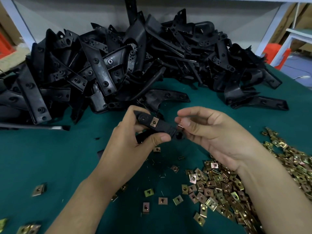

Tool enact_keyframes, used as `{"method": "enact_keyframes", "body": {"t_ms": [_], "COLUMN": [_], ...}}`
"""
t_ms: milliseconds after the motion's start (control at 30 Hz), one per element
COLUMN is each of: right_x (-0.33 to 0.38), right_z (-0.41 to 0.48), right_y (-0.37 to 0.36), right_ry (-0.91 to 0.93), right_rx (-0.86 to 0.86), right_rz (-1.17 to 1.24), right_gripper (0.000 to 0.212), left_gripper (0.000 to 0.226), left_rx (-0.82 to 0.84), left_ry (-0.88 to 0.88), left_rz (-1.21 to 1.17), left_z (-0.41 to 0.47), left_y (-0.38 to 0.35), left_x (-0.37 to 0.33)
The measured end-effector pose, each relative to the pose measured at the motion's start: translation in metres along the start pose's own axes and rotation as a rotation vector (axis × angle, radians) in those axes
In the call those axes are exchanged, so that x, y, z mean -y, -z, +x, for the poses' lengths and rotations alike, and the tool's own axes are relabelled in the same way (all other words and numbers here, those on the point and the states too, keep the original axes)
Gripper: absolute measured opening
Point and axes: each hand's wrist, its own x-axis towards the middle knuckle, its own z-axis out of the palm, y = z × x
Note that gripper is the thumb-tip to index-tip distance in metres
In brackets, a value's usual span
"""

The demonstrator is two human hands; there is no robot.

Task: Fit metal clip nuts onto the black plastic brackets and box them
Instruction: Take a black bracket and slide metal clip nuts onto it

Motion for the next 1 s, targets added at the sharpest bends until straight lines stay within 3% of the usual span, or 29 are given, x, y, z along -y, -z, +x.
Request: {"method": "enact_keyframes", "body": {"t_ms": [100, 400, 700, 867, 1000], "right_x": [0.0012, 0.0012, 0.0095, 0.0058, 0.0043], "right_z": [-0.0004, -0.0013, -0.0026, -0.0032, -0.0031], "right_y": [0.0003, -0.0037, 0.0014, -0.0026, -0.0062], "right_ry": [0.003, 0.023, 0.031, 0.039, 0.038], "right_rx": [0.018, -0.030, 0.009, 0.038, 0.043], "right_rz": [-0.006, -0.072, 0.102, 0.050, -0.017], "right_gripper": [0.029, 0.011, 0.021, 0.031, 0.019], "left_gripper": [0.034, 0.035, 0.035, 0.036, 0.036], "left_rx": [0.006, 0.005, -0.005, -0.016, -0.021], "left_ry": [0.001, 0.023, 0.015, -0.001, -0.020], "left_rz": [0.006, 0.045, 0.044, 0.041, 0.040], "left_z": [-0.0006, -0.0005, -0.0004, -0.0010, -0.0009], "left_y": [-0.0001, 0.0014, 0.0021, 0.0008, 0.0012], "left_x": [-0.0001, -0.0002, -0.0007, -0.0022, -0.0016]}}
